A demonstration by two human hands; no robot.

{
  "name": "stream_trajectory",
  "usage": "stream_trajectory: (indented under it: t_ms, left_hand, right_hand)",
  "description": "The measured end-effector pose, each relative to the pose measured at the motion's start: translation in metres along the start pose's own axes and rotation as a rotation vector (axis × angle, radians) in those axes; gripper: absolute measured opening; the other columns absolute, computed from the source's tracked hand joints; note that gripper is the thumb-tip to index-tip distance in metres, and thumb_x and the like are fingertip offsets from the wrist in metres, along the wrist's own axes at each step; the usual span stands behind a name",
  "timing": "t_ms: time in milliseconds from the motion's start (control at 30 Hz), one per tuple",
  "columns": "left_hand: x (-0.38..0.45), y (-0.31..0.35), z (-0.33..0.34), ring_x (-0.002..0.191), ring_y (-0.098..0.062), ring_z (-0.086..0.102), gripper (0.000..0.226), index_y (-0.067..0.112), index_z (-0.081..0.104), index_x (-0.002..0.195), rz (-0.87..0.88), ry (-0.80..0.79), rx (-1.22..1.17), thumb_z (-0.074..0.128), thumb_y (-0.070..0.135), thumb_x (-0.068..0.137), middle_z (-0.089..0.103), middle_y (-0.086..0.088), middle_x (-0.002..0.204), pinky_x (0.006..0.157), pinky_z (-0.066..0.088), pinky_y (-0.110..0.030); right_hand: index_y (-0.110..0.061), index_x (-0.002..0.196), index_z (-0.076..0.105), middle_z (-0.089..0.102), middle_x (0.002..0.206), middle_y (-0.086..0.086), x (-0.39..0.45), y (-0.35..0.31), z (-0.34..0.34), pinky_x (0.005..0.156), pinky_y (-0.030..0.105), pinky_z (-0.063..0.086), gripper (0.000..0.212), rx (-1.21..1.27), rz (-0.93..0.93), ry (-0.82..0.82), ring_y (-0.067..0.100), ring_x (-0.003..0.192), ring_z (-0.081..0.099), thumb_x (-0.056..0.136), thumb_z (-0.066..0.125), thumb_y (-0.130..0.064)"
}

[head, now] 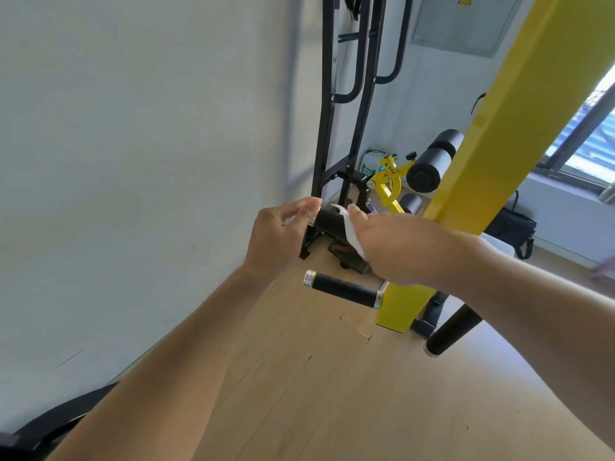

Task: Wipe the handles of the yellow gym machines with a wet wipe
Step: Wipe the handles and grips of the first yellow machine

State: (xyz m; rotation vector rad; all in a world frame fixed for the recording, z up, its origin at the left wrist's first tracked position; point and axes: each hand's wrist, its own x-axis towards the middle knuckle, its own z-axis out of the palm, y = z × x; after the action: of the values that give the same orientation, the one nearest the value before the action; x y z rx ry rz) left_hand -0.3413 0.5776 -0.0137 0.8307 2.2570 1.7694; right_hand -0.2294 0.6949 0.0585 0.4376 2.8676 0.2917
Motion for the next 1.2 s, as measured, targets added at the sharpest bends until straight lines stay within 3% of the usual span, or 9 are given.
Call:
stream_trajectory:
  t_ms: [100,200,300,400,533,633,800,1033,1200]
  left_hand:
    - [0.001,-0.001,-0.001,0.105,-0.009,0.065,0.037,0.020,0.074,0.123,-0.001,0.001,-0.014,0.055,0.043,0.100,0.076,0.004,0.116,0.089,0.043,-0.011]
    - [0.002,-0.002,-0.002,0.105,-0.009,0.070,0.034,0.019,0.076,0.118,0.009,-0.002,-0.026,0.056,0.039,0.100,0.078,0.003,0.109,0.076,0.044,0.000]
    - [0.004,-0.003,-0.003,0.114,-0.008,0.067,0.033,0.019,0.074,0.121,0.003,0.004,-0.046,0.057,0.038,0.100,0.075,0.004,0.119,0.087,0.047,-0.004]
    - [0.003,-0.004,-0.003,0.117,-0.005,0.063,0.035,0.019,0.073,0.123,-0.001,0.006,-0.057,0.057,0.039,0.100,0.073,0.004,0.124,0.092,0.046,-0.005]
    - [0.002,-0.004,-0.002,0.104,0.001,0.065,0.032,0.023,0.076,0.119,-0.003,0.011,-0.045,0.057,0.040,0.100,0.076,0.007,0.116,0.077,0.040,0.006]
    - [0.001,-0.005,0.000,0.097,0.005,0.066,0.033,0.022,0.074,0.121,0.007,0.019,-0.040,0.056,0.040,0.100,0.076,0.004,0.117,0.071,0.043,0.004]
    - [0.000,-0.007,-0.001,0.076,0.003,0.067,0.034,0.021,0.075,0.121,0.031,0.032,-0.025,0.054,0.040,0.101,0.078,0.002,0.101,0.064,0.047,-0.003]
    - [-0.002,-0.006,0.004,0.082,-0.003,0.063,0.037,0.017,0.073,0.122,0.035,0.064,0.019,0.054,0.040,0.101,0.075,0.004,0.097,0.069,0.039,0.006]
    - [-0.001,-0.005,0.003,0.081,0.004,0.062,0.040,0.019,0.072,0.124,0.021,0.028,0.023,0.052,0.044,0.101,0.074,0.009,0.101,0.071,0.041,0.005]
  right_hand:
    - [-0.013,0.139,0.045,0.059,0.115,0.011,0.003,-0.006,-0.004,0.085,0.036,0.050,0.041,0.205,0.023,0.110,0.025,0.100,0.060,0.100,0.051,-0.023]
    - [-0.017,0.157,0.017,0.037,0.154,0.009,-0.002,-0.020,0.005,0.110,0.043,0.036,0.080,0.170,-0.052,0.071,0.029,0.136,0.042,0.096,0.031,-0.067]
    - [-0.021,0.160,0.001,0.025,0.163,-0.001,-0.006,-0.014,-0.004,0.117,0.042,0.025,0.109,0.390,-0.040,-0.041,0.025,0.147,0.028,0.078,0.020,-0.090]
    - [-0.014,0.154,0.025,0.056,0.128,0.007,0.005,-0.001,-0.015,0.088,0.035,0.043,0.073,0.378,-0.103,-0.089,0.026,0.111,0.055,0.100,0.027,-0.064]
    - [-0.017,0.138,0.049,0.063,0.115,0.006,0.023,0.004,-0.006,0.084,0.035,0.048,0.037,0.250,-0.083,0.029,0.024,0.101,0.059,0.103,0.047,-0.028]
    - [-0.014,0.128,0.048,0.065,0.110,0.004,0.029,-0.008,0.013,0.078,0.034,0.051,0.036,0.221,-0.023,0.141,0.020,0.090,0.060,0.098,0.059,-0.030]
    - [-0.013,0.121,0.047,0.062,0.098,0.002,0.032,-0.026,0.021,0.081,0.037,0.046,0.043,0.206,-0.050,0.356,0.022,0.084,0.062,0.104,0.036,-0.051]
    - [-0.006,0.130,0.046,0.048,0.089,0.006,-0.009,-0.013,0.008,0.089,0.039,0.046,0.038,-0.425,0.066,0.142,0.022,0.088,0.062,0.100,0.052,-0.028]
    - [-0.007,0.126,0.045,0.039,0.073,0.002,0.004,-0.018,0.008,0.082,0.039,0.042,0.034,-0.277,0.022,0.193,0.016,0.066,0.048,0.102,0.049,-0.031]
